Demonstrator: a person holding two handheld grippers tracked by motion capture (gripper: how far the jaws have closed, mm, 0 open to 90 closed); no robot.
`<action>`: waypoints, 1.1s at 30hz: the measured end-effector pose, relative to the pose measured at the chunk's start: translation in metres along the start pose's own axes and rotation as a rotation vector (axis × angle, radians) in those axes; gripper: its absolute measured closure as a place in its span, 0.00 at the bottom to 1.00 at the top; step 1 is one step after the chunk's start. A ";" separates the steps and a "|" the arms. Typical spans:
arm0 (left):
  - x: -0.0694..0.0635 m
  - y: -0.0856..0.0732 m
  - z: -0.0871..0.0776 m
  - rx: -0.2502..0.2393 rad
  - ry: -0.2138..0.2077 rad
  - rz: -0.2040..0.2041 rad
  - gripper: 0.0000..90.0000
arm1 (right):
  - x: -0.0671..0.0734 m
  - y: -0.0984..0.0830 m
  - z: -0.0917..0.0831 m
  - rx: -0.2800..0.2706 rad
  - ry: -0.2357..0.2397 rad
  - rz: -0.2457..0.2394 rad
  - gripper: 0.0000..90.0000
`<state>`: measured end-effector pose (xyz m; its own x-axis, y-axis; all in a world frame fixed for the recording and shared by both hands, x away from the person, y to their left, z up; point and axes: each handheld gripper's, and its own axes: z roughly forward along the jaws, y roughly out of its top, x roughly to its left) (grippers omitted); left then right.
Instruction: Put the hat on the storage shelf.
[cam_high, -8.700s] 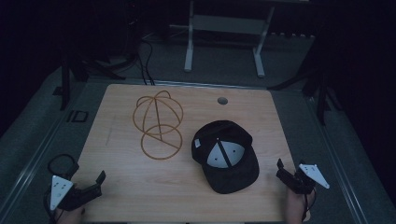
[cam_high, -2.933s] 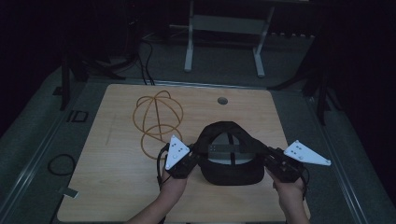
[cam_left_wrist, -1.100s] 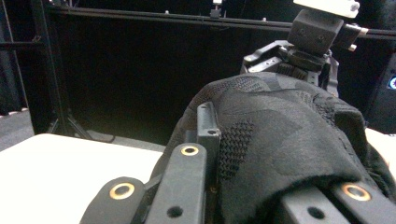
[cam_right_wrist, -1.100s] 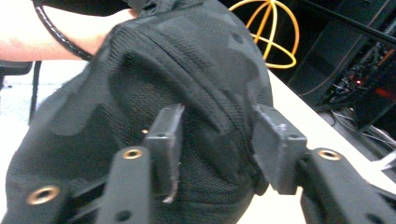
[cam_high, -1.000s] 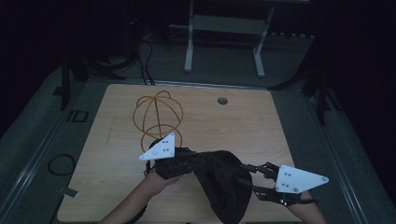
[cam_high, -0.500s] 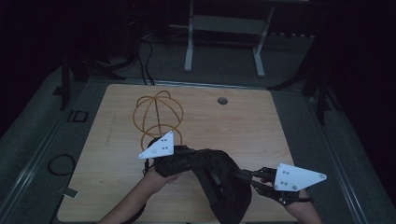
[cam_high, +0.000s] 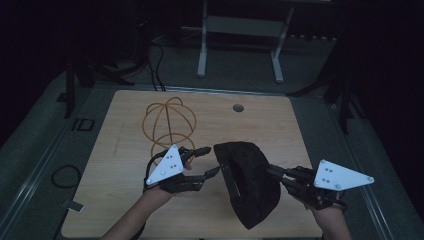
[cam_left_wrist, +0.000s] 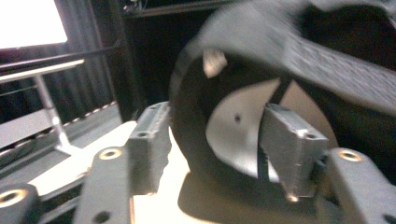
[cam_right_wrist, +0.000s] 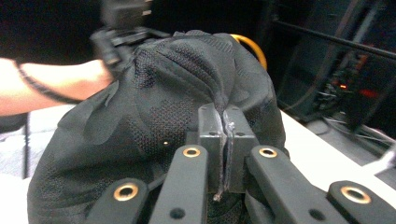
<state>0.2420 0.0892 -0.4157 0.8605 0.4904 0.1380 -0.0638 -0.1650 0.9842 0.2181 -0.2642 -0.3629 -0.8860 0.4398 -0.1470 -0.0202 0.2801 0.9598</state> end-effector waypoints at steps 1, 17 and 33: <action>0.000 0.000 0.000 0.000 0.000 0.000 0.43 | 0.000 0.000 0.000 0.000 0.000 0.000 0.98; 0.026 -0.029 -0.082 0.053 0.326 -0.054 0.03 | -0.035 0.041 0.034 -0.034 -0.147 0.031 0.98; 0.025 -0.120 -0.143 0.160 0.543 -0.161 0.02 | -0.055 0.092 0.107 -0.018 -0.161 0.034 0.98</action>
<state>0.1991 0.2437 -0.5145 0.4685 0.8810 0.0665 0.1598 -0.1585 0.9744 0.3146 -0.1710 -0.2919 -0.8007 0.5800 -0.1499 -0.0014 0.2483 0.9687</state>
